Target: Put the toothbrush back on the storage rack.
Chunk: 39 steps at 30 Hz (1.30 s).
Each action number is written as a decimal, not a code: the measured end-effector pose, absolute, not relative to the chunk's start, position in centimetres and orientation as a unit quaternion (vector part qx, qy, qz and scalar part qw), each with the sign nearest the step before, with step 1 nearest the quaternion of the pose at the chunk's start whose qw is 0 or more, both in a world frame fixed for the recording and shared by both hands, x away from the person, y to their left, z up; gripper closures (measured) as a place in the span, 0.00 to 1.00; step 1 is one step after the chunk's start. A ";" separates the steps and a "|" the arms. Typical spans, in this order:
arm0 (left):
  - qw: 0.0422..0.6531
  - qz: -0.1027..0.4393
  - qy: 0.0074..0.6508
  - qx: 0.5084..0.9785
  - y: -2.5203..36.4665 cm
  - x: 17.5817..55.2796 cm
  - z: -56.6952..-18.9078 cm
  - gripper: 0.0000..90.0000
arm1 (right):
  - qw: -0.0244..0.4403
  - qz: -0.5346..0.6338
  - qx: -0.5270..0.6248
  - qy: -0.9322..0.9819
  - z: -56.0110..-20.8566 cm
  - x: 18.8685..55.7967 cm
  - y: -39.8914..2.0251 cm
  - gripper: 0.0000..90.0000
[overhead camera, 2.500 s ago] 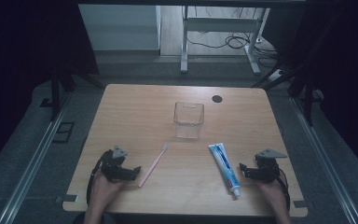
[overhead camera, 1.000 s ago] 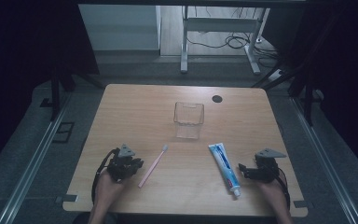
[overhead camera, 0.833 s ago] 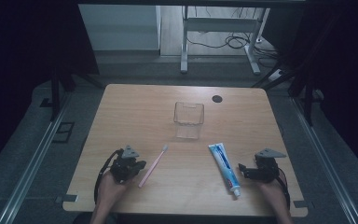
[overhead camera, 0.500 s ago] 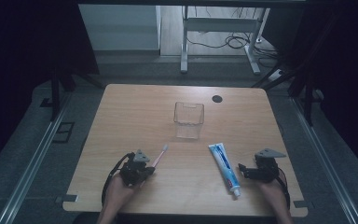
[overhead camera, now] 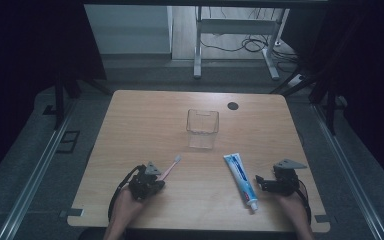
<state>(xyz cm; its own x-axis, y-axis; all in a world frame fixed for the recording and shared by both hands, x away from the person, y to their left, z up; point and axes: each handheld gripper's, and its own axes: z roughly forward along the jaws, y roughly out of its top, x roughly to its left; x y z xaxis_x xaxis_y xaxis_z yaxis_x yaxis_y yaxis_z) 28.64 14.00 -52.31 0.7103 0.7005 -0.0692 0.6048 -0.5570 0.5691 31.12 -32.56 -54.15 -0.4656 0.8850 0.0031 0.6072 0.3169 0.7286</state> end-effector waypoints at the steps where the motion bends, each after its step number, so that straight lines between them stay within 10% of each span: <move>1: 0.289 0.082 0.373 0.878 14.1 28.7 -52.3 0.96 | 0.204 0.341 0.475 0.785 -54.1 31.1 -32.6 0.16; 39: 0.251 0.060 0.386 0.886 16.5 31.1 -50.0 0.81 | 0.205 0.340 0.474 0.786 -54.2 31.1 -32.6 0.16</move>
<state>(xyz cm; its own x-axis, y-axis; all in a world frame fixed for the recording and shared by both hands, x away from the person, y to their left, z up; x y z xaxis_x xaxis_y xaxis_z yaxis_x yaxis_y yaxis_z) 31.05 16.48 -49.98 0.6942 0.7146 -0.0869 0.6542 -0.5759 0.4903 31.12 -32.57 -54.16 -0.4667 0.8844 0.0007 0.6053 0.3189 0.7293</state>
